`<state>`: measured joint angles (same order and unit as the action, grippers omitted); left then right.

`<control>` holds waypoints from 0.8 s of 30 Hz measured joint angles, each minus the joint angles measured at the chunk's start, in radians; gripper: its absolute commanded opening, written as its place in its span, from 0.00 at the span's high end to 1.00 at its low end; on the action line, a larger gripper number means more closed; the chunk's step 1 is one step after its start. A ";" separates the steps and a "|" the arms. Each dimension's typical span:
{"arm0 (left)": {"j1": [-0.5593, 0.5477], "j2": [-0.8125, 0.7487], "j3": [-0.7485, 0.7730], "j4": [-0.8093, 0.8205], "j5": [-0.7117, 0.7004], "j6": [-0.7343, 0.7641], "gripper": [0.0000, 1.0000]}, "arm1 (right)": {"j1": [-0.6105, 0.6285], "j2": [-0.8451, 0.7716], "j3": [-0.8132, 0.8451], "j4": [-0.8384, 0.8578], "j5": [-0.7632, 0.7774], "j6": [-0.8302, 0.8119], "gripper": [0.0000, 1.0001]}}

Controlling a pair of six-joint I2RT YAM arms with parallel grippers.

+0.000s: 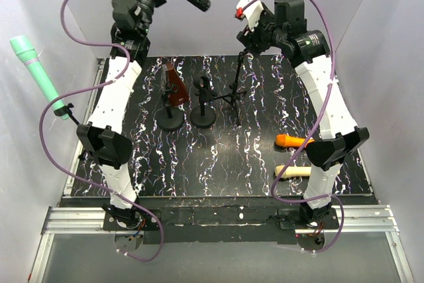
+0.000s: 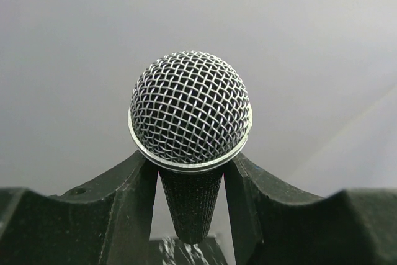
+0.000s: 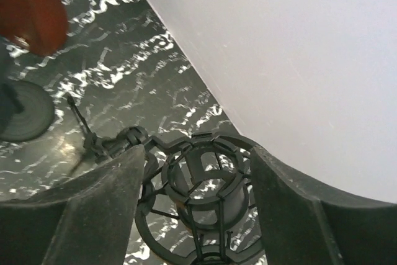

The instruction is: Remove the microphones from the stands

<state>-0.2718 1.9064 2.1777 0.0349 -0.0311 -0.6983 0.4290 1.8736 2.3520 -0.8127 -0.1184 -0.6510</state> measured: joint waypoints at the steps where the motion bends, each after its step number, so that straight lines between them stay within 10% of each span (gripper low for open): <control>1: 0.011 -0.001 0.013 0.007 0.001 0.020 1.00 | -0.002 -0.001 0.005 -0.004 -0.020 0.011 0.22; 24: 0.034 -0.314 -0.305 -0.245 0.581 0.315 1.00 | 0.166 -0.136 -0.079 0.195 -0.451 0.290 0.21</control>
<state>-0.2382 1.5921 1.8729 -0.2100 0.5499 -0.3836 0.5953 1.7374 2.2726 -0.6174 -0.5690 -0.3614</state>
